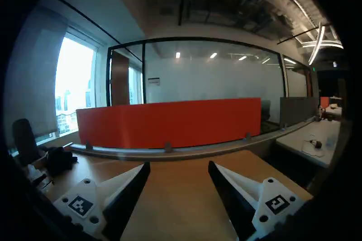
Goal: Fold towel
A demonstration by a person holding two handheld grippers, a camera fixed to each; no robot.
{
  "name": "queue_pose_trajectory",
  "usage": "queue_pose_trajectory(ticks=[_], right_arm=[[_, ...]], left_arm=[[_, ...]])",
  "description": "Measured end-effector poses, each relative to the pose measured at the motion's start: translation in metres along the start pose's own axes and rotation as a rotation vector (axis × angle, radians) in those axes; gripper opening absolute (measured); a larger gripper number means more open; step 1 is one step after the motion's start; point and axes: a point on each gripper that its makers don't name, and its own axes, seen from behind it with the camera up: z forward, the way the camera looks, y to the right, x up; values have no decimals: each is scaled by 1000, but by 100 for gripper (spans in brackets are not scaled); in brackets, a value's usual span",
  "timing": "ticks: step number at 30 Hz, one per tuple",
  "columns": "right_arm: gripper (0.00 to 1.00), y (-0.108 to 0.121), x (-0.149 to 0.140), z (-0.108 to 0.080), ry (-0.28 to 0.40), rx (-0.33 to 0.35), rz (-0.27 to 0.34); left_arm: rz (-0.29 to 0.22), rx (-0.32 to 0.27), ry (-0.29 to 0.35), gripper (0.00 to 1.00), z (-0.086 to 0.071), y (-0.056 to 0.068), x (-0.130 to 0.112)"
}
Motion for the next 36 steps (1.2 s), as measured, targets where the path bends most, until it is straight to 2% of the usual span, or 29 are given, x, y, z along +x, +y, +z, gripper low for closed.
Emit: queue_pose_trajectory(ticks=[5,22,29,36], right_arm=[[99,3,3,1,4,-4,0],[99,2,4,8,16,16,-2],[99,4,3,14,41,23,-6],[99,19,-4,15,65,2,-32]], left_arm=[[4,6,-23,98,2,-1,-5],[9,7,-24,98,3,0,-7],[9,7,-24,98,4,0,-8],[9,7,-24,98,4,0,-9]])
